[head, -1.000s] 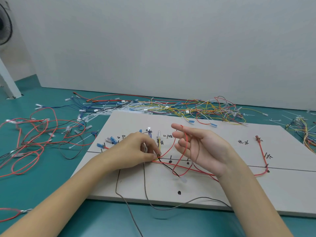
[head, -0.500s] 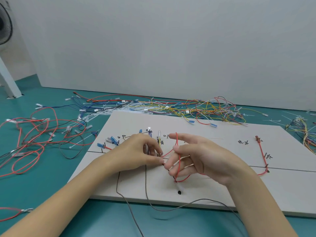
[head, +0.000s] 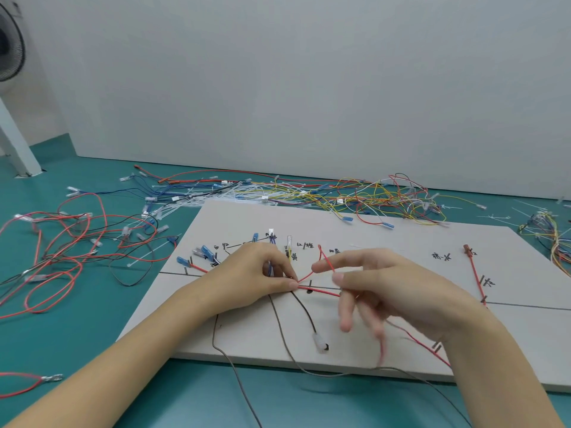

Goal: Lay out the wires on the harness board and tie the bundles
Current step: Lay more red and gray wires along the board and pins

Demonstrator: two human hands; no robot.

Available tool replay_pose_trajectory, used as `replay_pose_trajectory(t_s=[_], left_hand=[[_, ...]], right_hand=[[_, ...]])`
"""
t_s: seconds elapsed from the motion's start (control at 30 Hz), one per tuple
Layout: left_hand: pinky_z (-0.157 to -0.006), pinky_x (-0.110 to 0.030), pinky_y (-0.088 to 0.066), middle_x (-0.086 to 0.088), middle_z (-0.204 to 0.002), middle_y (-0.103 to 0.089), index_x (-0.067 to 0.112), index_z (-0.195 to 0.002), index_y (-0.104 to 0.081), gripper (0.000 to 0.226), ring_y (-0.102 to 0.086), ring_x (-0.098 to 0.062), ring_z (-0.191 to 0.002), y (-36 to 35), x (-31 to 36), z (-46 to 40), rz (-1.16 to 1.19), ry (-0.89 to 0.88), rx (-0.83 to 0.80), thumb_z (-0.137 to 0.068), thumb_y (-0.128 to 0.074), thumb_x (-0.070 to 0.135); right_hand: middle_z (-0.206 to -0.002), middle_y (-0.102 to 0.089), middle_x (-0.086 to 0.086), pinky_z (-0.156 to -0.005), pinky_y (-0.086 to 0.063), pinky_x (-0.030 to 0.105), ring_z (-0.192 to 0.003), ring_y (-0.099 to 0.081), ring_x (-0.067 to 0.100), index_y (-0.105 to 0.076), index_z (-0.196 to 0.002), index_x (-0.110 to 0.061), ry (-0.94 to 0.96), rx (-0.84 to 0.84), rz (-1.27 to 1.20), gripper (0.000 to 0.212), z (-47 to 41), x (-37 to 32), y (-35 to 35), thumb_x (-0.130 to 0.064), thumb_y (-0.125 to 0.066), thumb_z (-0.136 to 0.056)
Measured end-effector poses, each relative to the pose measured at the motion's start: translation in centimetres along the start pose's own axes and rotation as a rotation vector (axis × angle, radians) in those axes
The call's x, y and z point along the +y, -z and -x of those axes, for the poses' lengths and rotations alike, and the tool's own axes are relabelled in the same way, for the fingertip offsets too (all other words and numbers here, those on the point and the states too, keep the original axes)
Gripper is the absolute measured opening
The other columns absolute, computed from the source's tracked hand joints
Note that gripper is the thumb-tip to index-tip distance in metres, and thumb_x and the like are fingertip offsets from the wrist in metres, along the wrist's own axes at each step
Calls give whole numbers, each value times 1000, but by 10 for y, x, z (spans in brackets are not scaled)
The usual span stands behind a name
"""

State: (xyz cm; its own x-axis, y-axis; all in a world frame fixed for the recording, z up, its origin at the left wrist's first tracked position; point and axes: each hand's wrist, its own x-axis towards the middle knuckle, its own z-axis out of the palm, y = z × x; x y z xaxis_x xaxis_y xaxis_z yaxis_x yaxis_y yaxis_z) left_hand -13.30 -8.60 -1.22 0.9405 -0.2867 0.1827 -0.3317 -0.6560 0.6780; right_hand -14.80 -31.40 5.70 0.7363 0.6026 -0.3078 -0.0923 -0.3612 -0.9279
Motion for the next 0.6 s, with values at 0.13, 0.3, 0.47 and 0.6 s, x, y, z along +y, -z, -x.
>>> replay_pose_trajectory(t_s=[0.13, 0.3, 0.47, 0.6], left_hand=[[-62, -8, -35, 19, -72, -53, 34, -87, -78, 5, -49, 5, -70, 3, 0, 1, -10, 44, -20, -84, -74, 31], [-61, -10, -35, 14, -74, -55, 32, -89, -78, 10, -49, 3, -66, 4, 2, 2, 2, 74, -19, -84, -74, 24], [-56, -13, -39, 13, -64, -61, 29, -77, -76, 8, -49, -1, -58, 6, 4, 2, 30, 85, 1, -79, -78, 21], [-54, -11, -38, 11, -64, -66, 29, -76, -78, 7, -51, -2, -57, 7, 4, 1, 19, 89, 41, -76, -81, 22]], right_hand=[[-48, -56, 1, -36, -20, 17, -36, -28, 10, -75, -90, -17, 48, 353, 132, 21, 3, -5, 22, -17, -55, -95], [-55, -55, -3, -48, -30, 25, -47, -39, 13, -74, -74, -18, 36, 776, 424, 17, -10, 0, 45, -24, -64, -88], [-71, -60, 4, -43, -40, 24, -49, -50, 13, -65, -80, -7, 28, 745, 228, 18, -40, 3, 47, -19, -58, -93], [-83, -63, 12, -51, -56, 25, -56, -68, 19, -60, -85, 1, 129, 628, -325, 17, -67, 3, 41, -9, -51, -96]])
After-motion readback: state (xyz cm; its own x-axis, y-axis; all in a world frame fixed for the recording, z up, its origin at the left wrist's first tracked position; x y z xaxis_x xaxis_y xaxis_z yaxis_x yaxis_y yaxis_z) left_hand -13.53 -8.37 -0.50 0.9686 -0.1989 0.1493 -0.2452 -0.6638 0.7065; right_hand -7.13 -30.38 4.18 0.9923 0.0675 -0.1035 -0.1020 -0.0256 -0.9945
